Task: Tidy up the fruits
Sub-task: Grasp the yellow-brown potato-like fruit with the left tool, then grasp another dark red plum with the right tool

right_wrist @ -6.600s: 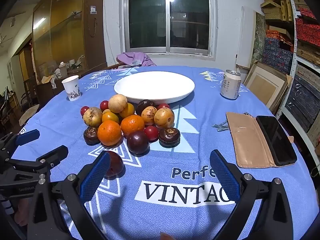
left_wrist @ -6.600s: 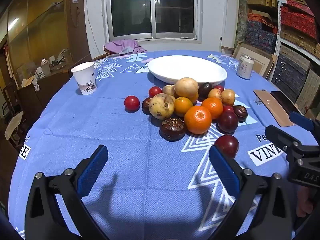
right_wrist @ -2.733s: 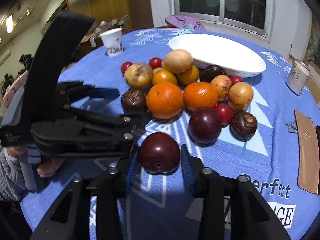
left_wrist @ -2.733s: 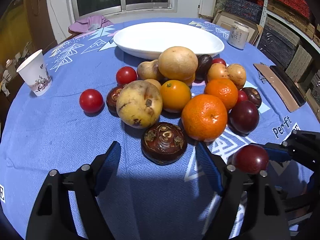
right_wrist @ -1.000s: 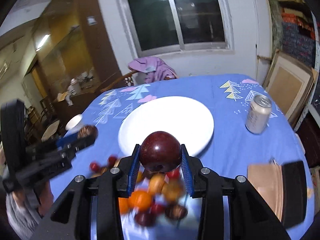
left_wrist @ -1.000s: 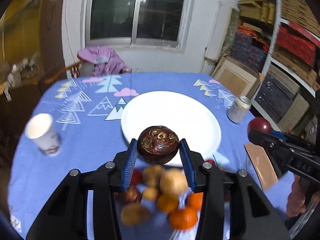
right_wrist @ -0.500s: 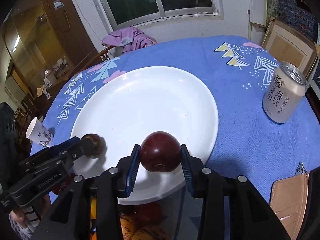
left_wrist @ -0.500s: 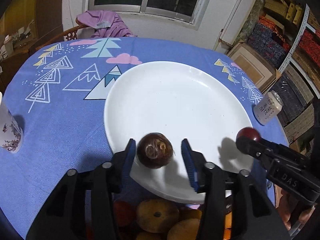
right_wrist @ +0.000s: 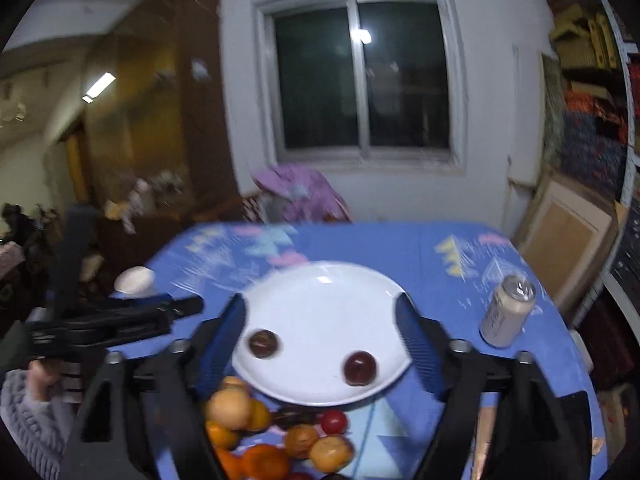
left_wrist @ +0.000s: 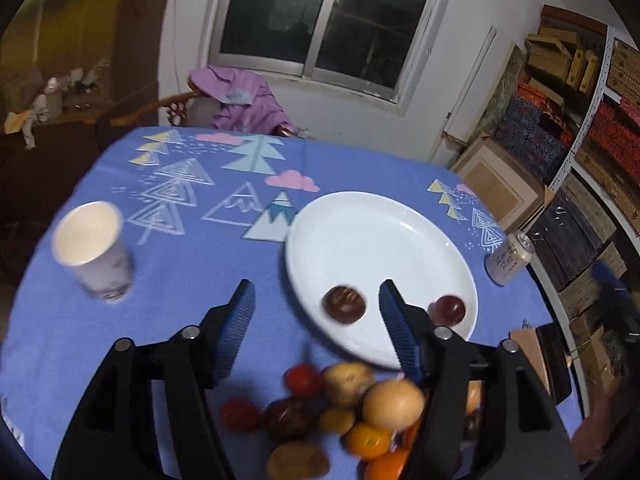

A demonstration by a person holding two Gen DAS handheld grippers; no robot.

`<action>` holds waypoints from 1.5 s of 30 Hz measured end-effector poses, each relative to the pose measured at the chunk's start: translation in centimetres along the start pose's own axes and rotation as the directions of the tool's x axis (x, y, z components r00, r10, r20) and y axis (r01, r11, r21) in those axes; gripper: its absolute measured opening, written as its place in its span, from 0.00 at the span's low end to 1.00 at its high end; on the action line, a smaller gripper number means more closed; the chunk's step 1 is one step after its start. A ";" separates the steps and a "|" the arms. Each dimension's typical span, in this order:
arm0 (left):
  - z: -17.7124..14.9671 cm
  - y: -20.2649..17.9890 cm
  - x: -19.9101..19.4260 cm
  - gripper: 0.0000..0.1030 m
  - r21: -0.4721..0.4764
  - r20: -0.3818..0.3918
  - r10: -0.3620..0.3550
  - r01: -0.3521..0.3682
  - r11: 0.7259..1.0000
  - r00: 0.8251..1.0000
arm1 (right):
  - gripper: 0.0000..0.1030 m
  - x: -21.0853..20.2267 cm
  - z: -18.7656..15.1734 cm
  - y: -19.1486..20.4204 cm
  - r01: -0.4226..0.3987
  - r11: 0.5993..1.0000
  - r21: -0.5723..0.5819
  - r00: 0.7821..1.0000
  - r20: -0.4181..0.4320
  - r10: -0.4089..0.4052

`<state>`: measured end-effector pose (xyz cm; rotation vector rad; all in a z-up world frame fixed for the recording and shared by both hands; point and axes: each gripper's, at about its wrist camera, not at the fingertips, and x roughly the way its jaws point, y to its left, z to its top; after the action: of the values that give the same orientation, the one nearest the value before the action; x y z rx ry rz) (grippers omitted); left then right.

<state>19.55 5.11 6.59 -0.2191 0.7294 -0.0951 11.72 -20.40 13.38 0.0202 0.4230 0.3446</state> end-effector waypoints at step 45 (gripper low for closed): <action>-13.0 0.5 0.0 0.44 0.127 -0.122 0.040 -0.024 0.992 0.992 | 0.91 0.4 -12.4 -3.6 0.067 0.983 0.172 0.942 -0.336 -0.006</action>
<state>10.84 3.41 -2.95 -0.0815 0.8482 -0.1242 8.23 -24.31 1.59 0.1335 0.7915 0.2714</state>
